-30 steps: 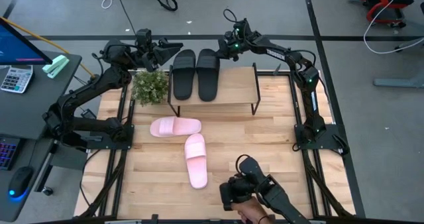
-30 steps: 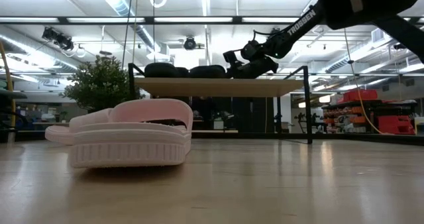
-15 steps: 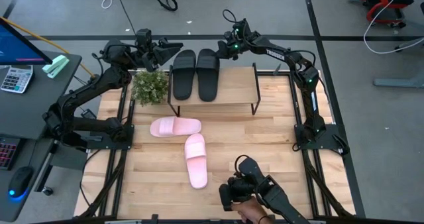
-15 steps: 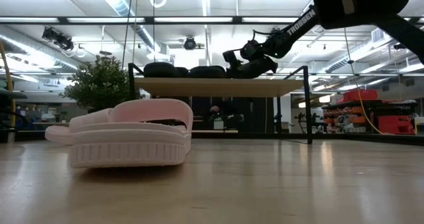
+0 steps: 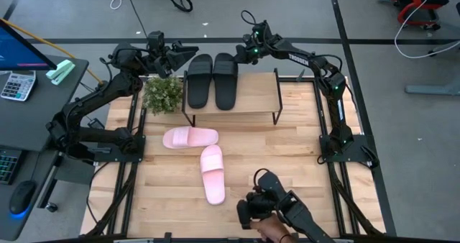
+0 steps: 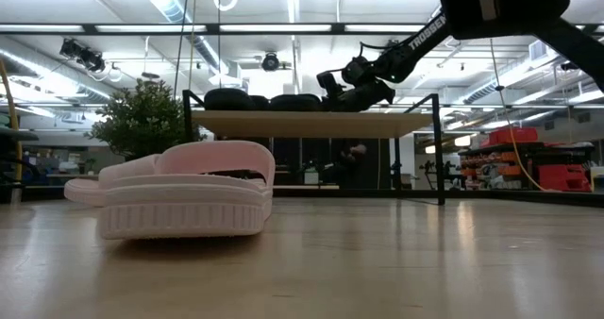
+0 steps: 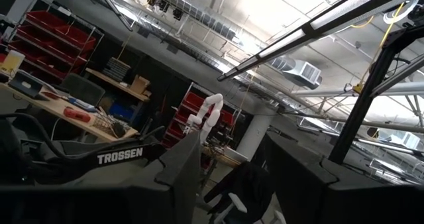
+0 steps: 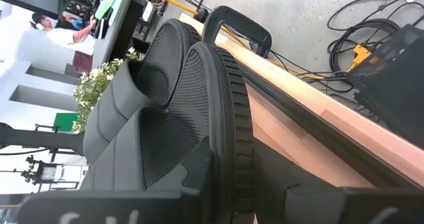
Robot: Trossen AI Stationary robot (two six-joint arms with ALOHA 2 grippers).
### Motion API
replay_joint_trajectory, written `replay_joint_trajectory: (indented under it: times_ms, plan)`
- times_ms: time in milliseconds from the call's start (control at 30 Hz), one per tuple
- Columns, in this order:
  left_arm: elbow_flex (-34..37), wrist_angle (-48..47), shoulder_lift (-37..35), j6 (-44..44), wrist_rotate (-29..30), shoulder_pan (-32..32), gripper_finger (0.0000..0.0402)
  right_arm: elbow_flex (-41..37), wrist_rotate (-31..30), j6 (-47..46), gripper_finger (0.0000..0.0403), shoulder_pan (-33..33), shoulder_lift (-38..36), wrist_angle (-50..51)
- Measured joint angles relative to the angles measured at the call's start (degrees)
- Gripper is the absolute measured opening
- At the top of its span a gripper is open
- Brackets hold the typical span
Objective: Pick and place slides into the shelf
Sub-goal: Put the black slide on the shelf
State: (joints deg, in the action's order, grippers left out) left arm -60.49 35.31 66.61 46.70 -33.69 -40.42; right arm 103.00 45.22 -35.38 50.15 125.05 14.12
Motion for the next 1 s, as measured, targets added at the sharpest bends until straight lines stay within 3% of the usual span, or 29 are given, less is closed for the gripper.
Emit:
replay_joint_trajectory:
  times_ms: [1000]
  plan:
    - [0.00,0.00,0.00,0.07,0.00,0.14,0.0173,-0.04,-3.81,1.06,0.0115,-1.29,0.00,-0.52]
